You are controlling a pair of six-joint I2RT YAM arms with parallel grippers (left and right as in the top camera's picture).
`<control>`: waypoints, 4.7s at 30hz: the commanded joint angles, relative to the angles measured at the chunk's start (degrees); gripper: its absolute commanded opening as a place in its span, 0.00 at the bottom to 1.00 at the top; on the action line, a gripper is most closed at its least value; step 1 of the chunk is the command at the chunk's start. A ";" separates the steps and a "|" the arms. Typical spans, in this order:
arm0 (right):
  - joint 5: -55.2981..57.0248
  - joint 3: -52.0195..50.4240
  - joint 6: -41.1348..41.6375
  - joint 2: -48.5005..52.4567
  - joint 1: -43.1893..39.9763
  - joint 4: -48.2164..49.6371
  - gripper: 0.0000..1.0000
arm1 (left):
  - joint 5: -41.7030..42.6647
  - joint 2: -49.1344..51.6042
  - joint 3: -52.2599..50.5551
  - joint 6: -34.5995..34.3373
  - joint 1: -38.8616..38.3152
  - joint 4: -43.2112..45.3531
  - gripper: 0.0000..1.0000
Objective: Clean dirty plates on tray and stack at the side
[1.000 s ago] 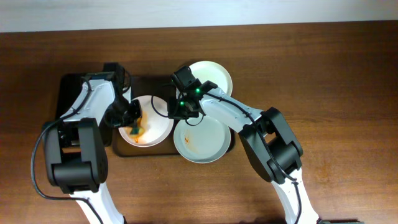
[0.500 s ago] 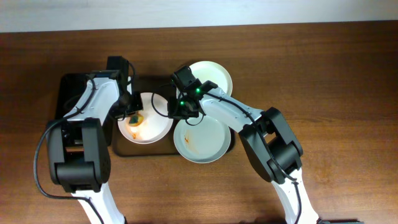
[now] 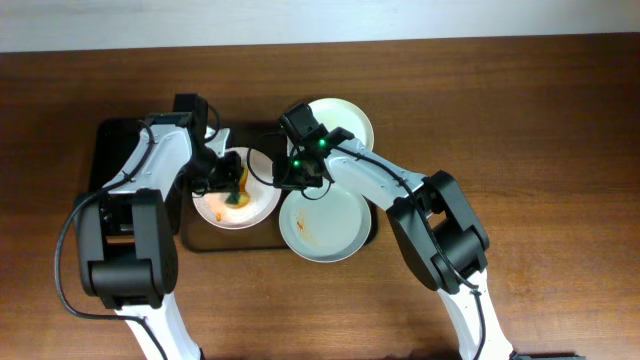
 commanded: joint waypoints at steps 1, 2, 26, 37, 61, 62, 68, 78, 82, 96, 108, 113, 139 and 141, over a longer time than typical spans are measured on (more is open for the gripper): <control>-0.92 -0.17 -0.79 1.95 -0.42 -0.42 0.04 | -2.93 0.66 1.88 -5.55 0.79 2.21 0.01; -0.90 -0.17 -1.09 1.95 -0.42 -0.68 0.04 | -2.75 0.52 4.61 -5.73 1.73 0.17 0.01; 75.45 12.35 -20.31 -11.47 16.11 -12.07 0.04 | -8.15 0.61 22.03 -5.27 16.87 -11.32 0.01; 79.56 12.33 -8.44 -10.51 19.63 -12.20 0.04 | -8.11 0.90 21.99 -5.29 16.76 -11.39 0.01; 14.23 11.91 -7.04 0.24 5.64 -17.79 0.30 | -7.93 0.90 21.99 -5.27 14.16 -11.34 0.01; 9.92 11.91 -10.54 0.24 4.02 -17.59 0.34 | -7.93 0.90 21.99 -5.27 13.51 -11.41 0.01; 1.60 11.91 -22.29 0.35 0.83 -15.56 0.37 | -7.93 0.90 21.62 -5.27 11.96 -11.72 0.01; 3.69 11.91 -21.00 5.27 1.53 -9.97 0.32 | -7.91 0.90 18.49 -5.25 11.45 -10.08 0.01; 3.74 11.91 -16.96 5.90 1.51 -8.94 0.04 | -7.93 0.90 18.49 -5.22 9.42 -9.99 0.01; 16.55 11.91 8.92 5.90 1.40 -5.35 0.04 | -7.96 0.98 6.03 -5.73 0.70 -2.47 0.01; 15.45 11.91 7.13 5.90 1.40 -5.38 0.04 | -30.99 0.98 -7.96 -9.42 -2.16 21.68 0.01; 15.45 11.91 7.08 5.90 1.40 -5.79 0.04 | -28.57 0.98 -7.96 -9.53 -2.49 17.27 0.01; 15.04 11.91 6.40 5.90 1.40 -7.41 0.04 | -22.84 0.98 -7.85 -6.67 -3.63 15.10 0.01; 14.97 11.91 5.77 5.90 1.42 -7.61 0.04 | -9.66 0.98 -7.85 -2.69 -3.61 10.62 0.01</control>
